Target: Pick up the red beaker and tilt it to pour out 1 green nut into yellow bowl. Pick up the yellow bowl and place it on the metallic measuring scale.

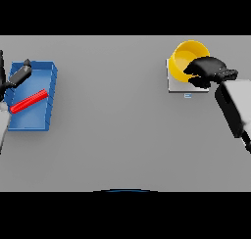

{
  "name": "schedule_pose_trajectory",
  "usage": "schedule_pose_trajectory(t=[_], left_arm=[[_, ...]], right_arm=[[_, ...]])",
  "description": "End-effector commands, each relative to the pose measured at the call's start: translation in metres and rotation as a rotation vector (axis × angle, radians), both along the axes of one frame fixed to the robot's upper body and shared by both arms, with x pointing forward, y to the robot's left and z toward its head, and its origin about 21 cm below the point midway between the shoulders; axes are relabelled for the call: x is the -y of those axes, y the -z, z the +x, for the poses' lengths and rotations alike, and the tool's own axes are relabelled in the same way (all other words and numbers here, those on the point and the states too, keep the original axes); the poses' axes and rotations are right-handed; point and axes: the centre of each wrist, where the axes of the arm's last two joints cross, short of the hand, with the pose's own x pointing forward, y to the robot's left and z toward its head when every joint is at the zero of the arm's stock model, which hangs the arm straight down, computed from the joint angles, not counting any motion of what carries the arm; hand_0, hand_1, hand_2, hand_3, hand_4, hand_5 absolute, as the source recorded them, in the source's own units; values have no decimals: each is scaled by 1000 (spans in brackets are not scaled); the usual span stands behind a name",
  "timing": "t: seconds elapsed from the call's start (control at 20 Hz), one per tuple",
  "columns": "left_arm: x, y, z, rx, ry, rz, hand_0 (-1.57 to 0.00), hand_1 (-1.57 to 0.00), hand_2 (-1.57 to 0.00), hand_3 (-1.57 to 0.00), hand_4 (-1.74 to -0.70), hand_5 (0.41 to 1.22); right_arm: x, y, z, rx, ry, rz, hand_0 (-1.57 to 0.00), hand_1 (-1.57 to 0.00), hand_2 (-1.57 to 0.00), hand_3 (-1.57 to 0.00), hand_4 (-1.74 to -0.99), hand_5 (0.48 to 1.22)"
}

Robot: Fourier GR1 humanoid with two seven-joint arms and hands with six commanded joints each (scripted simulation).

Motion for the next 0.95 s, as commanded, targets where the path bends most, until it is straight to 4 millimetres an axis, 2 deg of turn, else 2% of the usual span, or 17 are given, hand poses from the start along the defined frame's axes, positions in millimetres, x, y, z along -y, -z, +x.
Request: schedule_pose_trajectory(t=[0.0, 0.05, 0.15, 0.3, 0.4, 0.55, 0.9], left_arm=[[-3, 4, -1, -11, -3, 3, 1, 1, 1, 1, -719, 668], [-1, 3, 0, 0, 0, -3, 1, 1, 1, 1, -719, 668], [-4, 6, -3, 2, 7, -4, 1, 1, 1, 1, -718, 666], [-6, 2, -2, 6, 8, -9, 1, 1, 1, 1, -724, 662], [-2, 3, -2, 2, 14, -3, 1, 1, 1, 1, -722, 664], [-1, 4, -1, 9, 4, -8, 1, 1, 1, 1, -725, 664], [0, 3, 0, 3, 4, -2, 1, 1, 1, 1, -726, 665]], right_arm=[[-2, -2, 0, 0, 3, -7, -1231, -1101, -1091, -890, -1657, 1149], [-2, -4, 1, -5, 2, -18, -990, -882, -921, -796, -1629, 1080], [1, -4, 1, -15, -1, -57, -634, -564, -660, -661, -1593, 987], [-2, -7, 4, -20, -37, -68, -324, -288, -381, -506, -1560, 909], [-3, -6, 4, -17, -55, -67, -207, -184, -244, -429, -1552, 876], [-1, -3, 3, -12, -69, -42, -105, -94, -124, -328, -1537, 822], [0, 0, 4, -45, -2, -55, -21, -19, -25, -146, -1478, 738]])
